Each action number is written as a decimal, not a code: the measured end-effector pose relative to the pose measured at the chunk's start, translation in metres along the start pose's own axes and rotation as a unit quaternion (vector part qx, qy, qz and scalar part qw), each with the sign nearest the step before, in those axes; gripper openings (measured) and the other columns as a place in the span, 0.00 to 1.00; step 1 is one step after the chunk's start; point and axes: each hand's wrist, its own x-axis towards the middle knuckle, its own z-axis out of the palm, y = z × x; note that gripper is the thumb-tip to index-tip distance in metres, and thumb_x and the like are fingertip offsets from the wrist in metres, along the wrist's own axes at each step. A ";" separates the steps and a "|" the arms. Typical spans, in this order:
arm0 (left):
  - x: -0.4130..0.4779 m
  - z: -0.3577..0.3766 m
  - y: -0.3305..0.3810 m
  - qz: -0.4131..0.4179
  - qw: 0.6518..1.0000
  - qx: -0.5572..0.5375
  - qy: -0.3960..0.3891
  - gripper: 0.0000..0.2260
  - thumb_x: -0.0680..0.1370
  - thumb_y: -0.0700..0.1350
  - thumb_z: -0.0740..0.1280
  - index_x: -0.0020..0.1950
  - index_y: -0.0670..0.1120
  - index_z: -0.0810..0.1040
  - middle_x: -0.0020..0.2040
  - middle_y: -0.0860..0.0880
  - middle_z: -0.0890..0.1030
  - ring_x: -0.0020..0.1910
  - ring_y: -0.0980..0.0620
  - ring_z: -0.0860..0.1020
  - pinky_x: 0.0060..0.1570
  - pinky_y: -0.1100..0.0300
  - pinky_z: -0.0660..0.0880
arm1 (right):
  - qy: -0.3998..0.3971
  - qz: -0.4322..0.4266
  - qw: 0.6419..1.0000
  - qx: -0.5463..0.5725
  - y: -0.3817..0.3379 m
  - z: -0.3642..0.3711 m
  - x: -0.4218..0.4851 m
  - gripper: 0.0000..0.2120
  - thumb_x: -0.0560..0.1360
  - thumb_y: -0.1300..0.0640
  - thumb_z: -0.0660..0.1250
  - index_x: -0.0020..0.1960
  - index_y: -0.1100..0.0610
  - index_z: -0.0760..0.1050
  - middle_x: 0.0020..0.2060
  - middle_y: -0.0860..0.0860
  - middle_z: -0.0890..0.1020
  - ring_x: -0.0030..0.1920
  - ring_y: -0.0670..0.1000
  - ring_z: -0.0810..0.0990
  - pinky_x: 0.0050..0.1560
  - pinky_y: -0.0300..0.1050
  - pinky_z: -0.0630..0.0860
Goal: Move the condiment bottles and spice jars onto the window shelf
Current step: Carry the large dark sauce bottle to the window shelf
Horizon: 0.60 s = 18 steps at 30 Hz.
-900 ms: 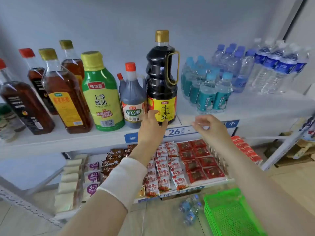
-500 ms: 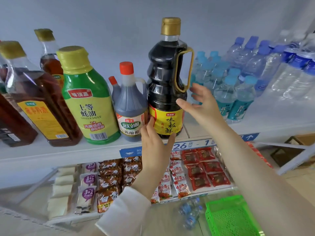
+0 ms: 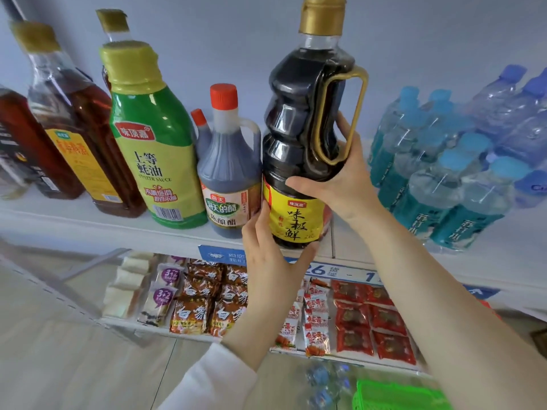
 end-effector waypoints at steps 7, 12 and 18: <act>-0.002 0.001 0.002 -0.007 1.000 0.011 0.015 0.40 0.67 0.51 0.75 0.73 0.45 0.59 0.64 0.46 0.64 0.64 0.45 0.68 0.58 0.47 0.73 | 0.023 -0.032 0.999 0.000 0.001 -0.002 -0.001 0.45 0.52 0.49 0.79 0.65 0.48 0.62 0.56 0.38 0.74 0.61 0.40 0.74 0.63 0.43 0.72; -0.001 -0.001 -0.007 0.002 1.000 -0.002 -0.007 0.40 0.66 0.50 0.77 0.72 0.48 0.58 0.65 0.47 0.63 0.66 0.47 0.66 0.64 0.52 0.70 | 0.032 -0.035 0.998 0.030 -0.001 -0.006 -0.007 0.44 0.51 0.46 0.77 0.64 0.48 0.63 0.57 0.40 0.74 0.60 0.41 0.75 0.62 0.42 0.73; 0.006 0.003 -0.012 0.014 0.995 -0.062 -0.072 0.49 0.62 0.59 0.74 0.73 0.51 0.48 0.69 0.53 0.59 0.71 0.53 0.61 0.68 0.54 0.66 | 0.045 -0.043 0.997 0.050 0.000 -0.010 -0.014 0.43 0.53 0.49 0.77 0.64 0.49 0.63 0.60 0.51 0.76 0.60 0.46 0.76 0.61 0.45 0.74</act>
